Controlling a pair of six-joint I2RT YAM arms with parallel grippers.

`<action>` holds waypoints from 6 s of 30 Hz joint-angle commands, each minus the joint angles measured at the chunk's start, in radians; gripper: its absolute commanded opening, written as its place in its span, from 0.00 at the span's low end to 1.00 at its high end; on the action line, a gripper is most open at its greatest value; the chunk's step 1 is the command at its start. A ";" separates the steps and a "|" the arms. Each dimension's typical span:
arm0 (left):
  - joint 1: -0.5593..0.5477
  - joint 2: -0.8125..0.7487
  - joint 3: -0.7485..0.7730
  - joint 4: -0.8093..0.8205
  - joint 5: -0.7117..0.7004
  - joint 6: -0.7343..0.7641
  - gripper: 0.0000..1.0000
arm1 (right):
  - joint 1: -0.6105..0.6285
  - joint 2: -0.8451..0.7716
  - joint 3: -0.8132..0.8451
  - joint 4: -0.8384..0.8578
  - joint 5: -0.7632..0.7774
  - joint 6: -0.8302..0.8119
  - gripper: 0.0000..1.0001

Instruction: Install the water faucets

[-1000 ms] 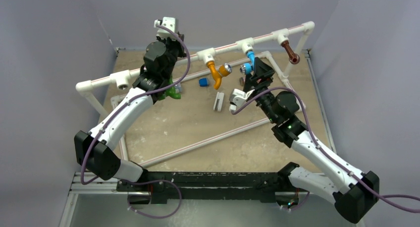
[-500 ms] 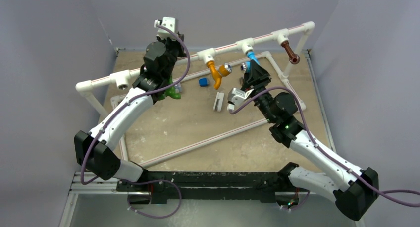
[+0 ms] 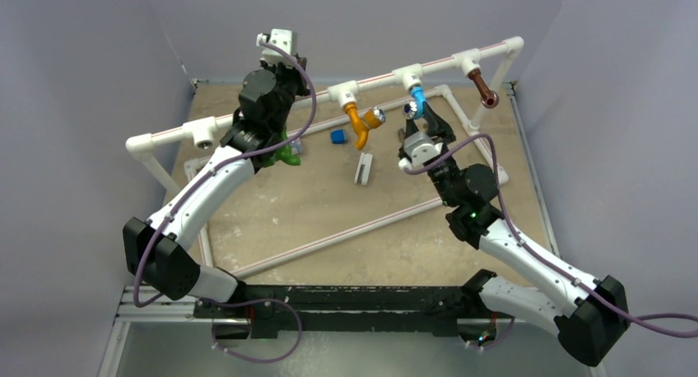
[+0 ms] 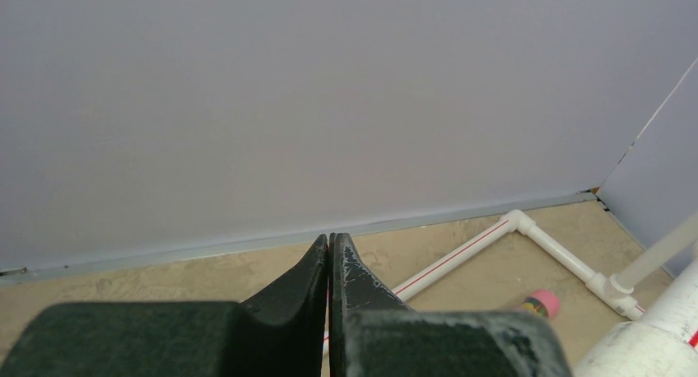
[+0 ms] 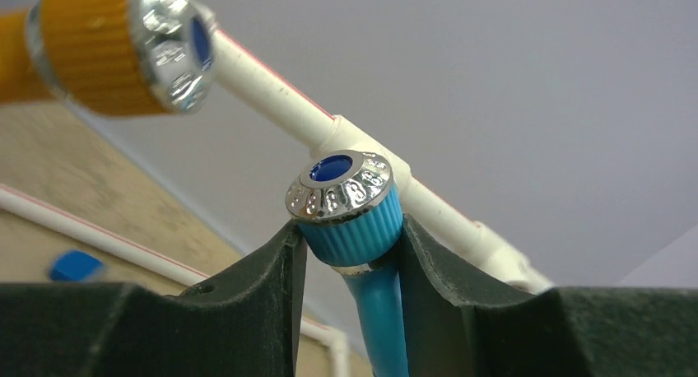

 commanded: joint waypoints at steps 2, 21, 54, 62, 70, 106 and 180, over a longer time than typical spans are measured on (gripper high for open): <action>-0.036 0.101 -0.106 -0.325 0.060 0.060 0.00 | 0.024 -0.005 -0.007 0.054 0.005 0.633 0.00; -0.037 0.100 -0.108 -0.324 0.055 0.065 0.00 | 0.023 0.021 0.037 0.017 0.139 1.939 0.00; -0.038 0.090 -0.111 -0.326 0.068 0.060 0.00 | -0.101 -0.018 -0.212 -0.030 -0.012 2.678 0.24; -0.039 0.093 -0.110 -0.326 0.065 0.062 0.00 | -0.111 -0.139 -0.201 -0.076 0.074 2.412 0.54; -0.039 0.095 -0.111 -0.328 0.063 0.064 0.00 | -0.111 -0.290 -0.174 -0.202 0.169 2.026 0.69; -0.040 0.094 -0.111 -0.325 0.059 0.069 0.00 | -0.104 -0.306 0.020 -0.335 0.008 -0.636 0.87; -0.041 0.095 -0.115 -0.322 0.057 0.072 0.00 | -0.017 0.051 0.025 0.080 0.082 1.801 0.00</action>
